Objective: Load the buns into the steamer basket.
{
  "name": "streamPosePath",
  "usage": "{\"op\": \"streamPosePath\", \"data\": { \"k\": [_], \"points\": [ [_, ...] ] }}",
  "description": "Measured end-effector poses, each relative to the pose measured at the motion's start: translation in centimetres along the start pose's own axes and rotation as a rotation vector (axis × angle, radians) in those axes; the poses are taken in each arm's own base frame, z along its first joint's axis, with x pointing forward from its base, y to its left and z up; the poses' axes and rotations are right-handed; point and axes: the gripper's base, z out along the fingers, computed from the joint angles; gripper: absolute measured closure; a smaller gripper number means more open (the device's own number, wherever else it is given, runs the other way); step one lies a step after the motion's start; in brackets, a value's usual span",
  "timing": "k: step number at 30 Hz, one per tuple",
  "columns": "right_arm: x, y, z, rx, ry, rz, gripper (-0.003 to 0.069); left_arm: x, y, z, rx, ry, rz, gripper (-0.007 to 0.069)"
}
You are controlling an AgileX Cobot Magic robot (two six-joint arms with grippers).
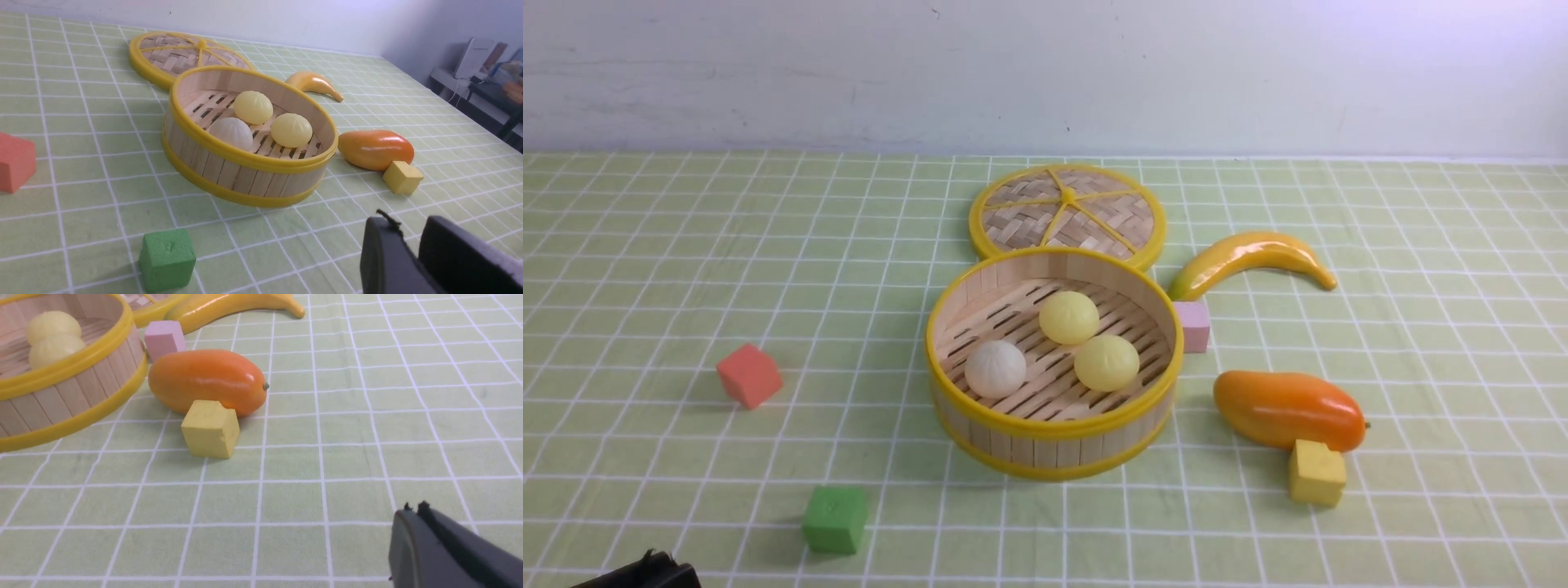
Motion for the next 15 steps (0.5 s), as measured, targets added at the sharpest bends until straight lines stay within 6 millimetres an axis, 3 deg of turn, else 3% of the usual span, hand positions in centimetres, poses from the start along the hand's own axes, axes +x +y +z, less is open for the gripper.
{"op": "streamPosePath", "data": {
  "k": [9, 15],
  "points": [
    [0.0, 0.0, 0.0, 0.000, -0.001, -0.001, 0.0669, -0.1, 0.0, 0.0, -0.001, -0.014, 0.000, 0.0489],
    [0.0, 0.0, 0.0, 0.000, -0.002, -0.001, 0.0664, -0.8, 1.1, -0.5, -0.123, -0.228, -0.008, 0.0502]
  ]
}}
